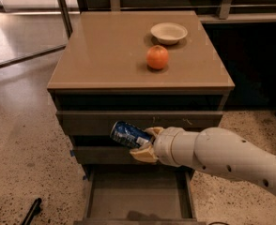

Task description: Pick pepsi can from bottom drawer and place on counter

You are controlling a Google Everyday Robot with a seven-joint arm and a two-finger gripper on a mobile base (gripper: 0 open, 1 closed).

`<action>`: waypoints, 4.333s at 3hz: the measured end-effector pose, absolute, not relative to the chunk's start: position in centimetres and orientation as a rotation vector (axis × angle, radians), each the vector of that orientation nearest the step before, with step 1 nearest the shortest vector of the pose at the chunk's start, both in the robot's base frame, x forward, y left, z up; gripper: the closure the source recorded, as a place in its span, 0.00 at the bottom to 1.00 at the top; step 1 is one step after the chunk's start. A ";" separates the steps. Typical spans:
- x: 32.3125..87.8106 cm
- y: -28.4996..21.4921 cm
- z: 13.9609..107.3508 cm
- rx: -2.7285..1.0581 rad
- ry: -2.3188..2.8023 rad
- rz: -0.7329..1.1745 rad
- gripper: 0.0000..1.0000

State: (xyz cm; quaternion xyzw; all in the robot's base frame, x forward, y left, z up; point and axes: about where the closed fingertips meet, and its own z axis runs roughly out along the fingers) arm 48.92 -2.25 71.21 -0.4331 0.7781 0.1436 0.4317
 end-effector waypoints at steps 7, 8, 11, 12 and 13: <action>66.6 9.2 88.1 -1.237 1.749 0.317 1.00; 67.9 10.0 87.2 -1.222 1.779 0.322 1.00; 68.4 9.6 85.3 -1.205 1.802 0.328 0.58; 68.4 9.6 85.3 -1.205 1.802 0.328 0.35; 68.4 9.6 85.3 -1.205 1.802 0.328 0.11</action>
Offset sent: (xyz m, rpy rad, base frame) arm 0.0765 0.0332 0.1409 -0.0883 -0.1504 0.1502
